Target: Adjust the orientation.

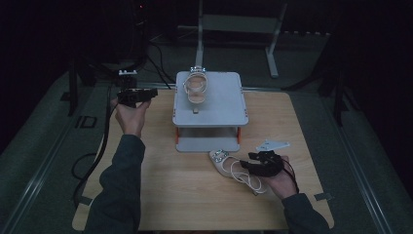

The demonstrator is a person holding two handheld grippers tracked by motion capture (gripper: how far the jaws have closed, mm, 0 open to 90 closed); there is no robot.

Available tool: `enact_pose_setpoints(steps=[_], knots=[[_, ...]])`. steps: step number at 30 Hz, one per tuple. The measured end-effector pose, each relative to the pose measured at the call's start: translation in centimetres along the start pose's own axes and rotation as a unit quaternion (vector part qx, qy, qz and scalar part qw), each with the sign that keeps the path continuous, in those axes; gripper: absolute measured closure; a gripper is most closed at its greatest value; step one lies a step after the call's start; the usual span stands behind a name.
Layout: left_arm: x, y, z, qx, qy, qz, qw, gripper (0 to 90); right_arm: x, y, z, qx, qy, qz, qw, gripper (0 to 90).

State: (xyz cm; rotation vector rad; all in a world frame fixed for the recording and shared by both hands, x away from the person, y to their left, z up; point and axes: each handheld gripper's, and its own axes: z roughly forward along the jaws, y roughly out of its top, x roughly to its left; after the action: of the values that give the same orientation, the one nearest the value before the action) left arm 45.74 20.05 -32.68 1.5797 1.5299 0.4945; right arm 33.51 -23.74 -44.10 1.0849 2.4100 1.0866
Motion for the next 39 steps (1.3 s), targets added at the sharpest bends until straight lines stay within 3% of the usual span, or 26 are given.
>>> enact_pose_setpoints(steps=[10,21,27,37,39], knots=[[-0.1,-0.1,0.1,0.000,0.001,0.002,1.0000,44.2,-0.1,-0.2,1.2,0.033,0.015,-0.005,0.9993,48.9],[-0.2,-0.2,0.2,0.000,0.000,0.002,1.0000,44.2,0.8,0.6,0.6,0.025,0.022,-0.021,0.9992,48.7],[-0.3,-0.2,0.3,0.001,-0.002,0.002,1.0000,44.2,1.0,1.2,0.5,0.014,0.032,-0.014,0.9993,48.4],[-0.4,-0.3,0.5,0.003,-0.004,0.002,1.0000,44.2,1.0,1.0,1.5,0.046,0.009,-0.027,0.9985,52.9],[-0.4,-0.4,0.5,0.003,-0.004,0.002,1.0000,44.2,0.8,1.0,1.6,0.061,-0.004,-0.030,0.9977,54.3]])
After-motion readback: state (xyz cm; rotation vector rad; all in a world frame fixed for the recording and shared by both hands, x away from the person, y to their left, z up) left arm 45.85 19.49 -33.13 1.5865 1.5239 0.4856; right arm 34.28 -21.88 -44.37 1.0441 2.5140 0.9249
